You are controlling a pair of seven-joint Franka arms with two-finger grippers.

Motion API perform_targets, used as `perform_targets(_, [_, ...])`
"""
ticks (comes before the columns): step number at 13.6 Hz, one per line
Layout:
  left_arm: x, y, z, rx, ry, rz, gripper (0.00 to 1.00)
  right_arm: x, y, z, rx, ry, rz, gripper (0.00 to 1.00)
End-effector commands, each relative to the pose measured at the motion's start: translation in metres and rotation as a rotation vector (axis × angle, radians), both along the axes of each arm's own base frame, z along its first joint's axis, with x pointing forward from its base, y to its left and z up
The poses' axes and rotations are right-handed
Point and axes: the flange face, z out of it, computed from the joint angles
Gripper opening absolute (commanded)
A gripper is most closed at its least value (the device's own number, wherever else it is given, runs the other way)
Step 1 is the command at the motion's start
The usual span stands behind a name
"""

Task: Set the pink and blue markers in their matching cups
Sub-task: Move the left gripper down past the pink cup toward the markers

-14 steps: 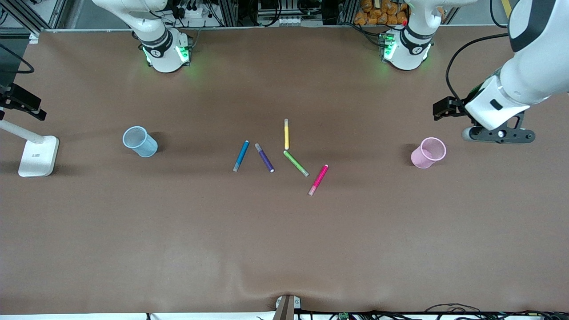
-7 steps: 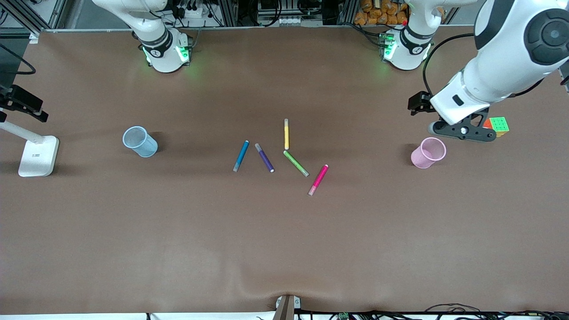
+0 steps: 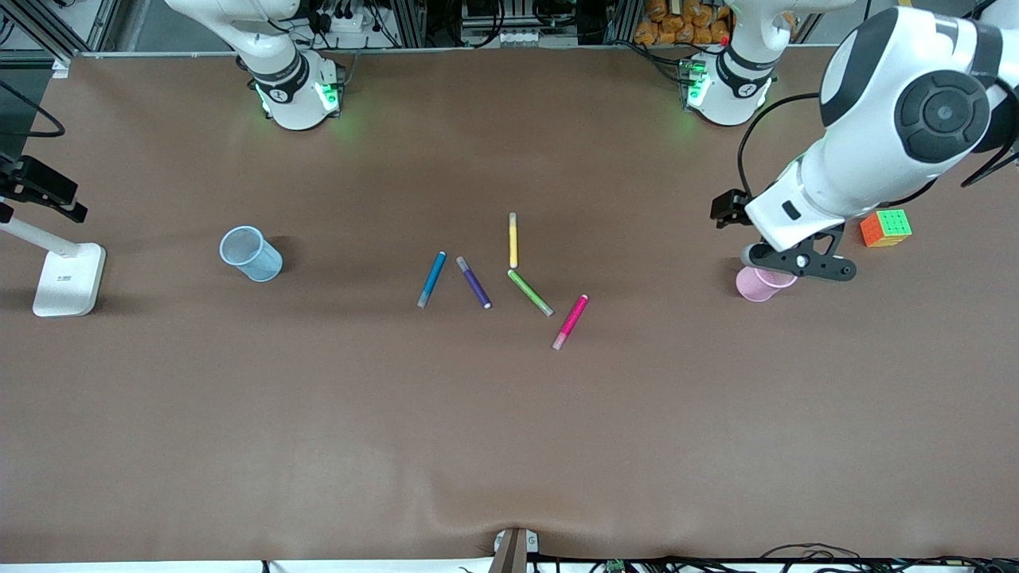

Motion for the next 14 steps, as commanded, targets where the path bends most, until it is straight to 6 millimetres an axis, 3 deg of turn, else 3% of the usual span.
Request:
perform_targets(1, [0.003,-0.007,0.000,-0.011,-0.008,-0.003,1.00,-0.017,-0.023,0.006,0.016,0.061,-0.031,1.00])
perform_targets(7, [0.010,-0.026,-0.029,-0.051,0.033,-0.013,1.00,-0.021,-0.039,0.008,0.019,0.071,-0.065,1.00])
perform_targets(10, [0.009,-0.042,-0.043,-0.047,0.048,-0.037,1.00,-0.017,-0.031,0.007,0.021,0.058,-0.052,1.00])
perform_targets(12, [0.008,-0.051,-0.052,-0.043,0.060,-0.045,1.00,-0.015,-0.016,0.008,0.042,0.052,-0.025,1.00])
perform_targets(14, [0.010,-0.052,-0.059,-0.036,0.069,-0.033,1.00,-0.015,-0.016,0.008,0.043,0.052,-0.027,1.00])
